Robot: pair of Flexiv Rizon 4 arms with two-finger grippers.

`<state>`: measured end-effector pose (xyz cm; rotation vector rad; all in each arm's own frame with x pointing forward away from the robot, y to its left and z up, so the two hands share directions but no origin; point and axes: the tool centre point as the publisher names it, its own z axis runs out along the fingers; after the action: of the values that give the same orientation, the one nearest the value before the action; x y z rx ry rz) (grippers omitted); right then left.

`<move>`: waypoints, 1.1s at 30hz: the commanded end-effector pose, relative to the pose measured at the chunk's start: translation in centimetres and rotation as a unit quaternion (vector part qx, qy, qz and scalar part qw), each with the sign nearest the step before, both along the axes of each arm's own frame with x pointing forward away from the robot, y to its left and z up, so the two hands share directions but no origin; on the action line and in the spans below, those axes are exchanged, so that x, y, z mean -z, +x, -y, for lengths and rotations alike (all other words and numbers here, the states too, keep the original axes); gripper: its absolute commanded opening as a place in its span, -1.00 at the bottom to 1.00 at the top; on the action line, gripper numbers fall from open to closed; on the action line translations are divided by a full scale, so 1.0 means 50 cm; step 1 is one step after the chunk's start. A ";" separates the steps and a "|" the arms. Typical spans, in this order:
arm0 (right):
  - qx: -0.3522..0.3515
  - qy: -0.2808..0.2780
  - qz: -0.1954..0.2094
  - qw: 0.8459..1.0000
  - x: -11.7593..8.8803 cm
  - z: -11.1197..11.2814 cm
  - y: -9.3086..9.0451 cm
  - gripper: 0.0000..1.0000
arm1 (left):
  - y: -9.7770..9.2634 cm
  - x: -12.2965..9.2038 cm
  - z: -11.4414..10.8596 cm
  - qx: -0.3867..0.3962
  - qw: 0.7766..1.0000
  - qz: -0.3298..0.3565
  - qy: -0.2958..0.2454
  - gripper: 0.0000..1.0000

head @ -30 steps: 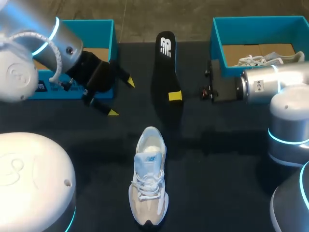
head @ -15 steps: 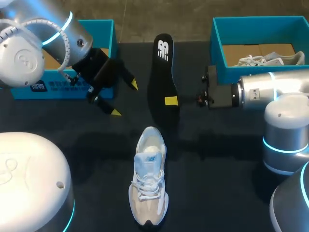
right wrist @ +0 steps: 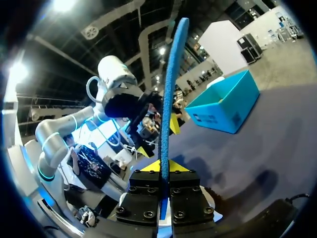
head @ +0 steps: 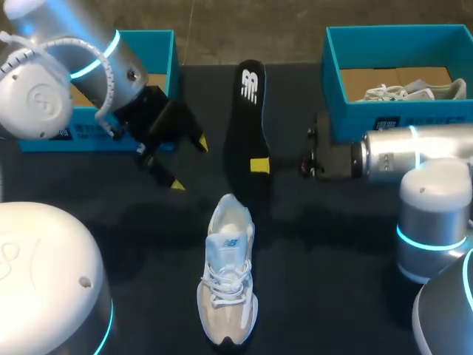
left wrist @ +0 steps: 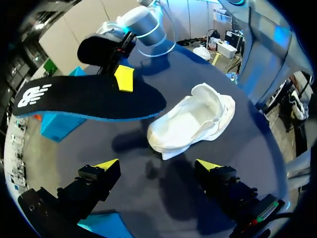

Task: Take the shoe out of the shoebox, open the shoe tongue, remove and reinsert the insole, then place the shoe into the shoebox

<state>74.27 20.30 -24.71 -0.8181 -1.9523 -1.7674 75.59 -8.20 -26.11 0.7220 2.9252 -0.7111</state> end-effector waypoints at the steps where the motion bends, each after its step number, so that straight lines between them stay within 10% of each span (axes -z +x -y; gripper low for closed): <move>1: 0.013 0.025 0.008 1.000 0.028 -0.022 -0.001 -1.00 | 0.002 0.019 0.015 -0.001 1.000 -0.003 0.023 1.00; 33: 0.016 0.055 -0.013 0.998 0.082 -0.035 -0.006 -1.00 | -0.038 0.075 -0.005 0.005 0.995 -0.054 0.085 1.00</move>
<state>74.13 21.76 -28.64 -0.8312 -1.8182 -1.8542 73.73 -7.95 -29.83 0.7357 3.1130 -0.5278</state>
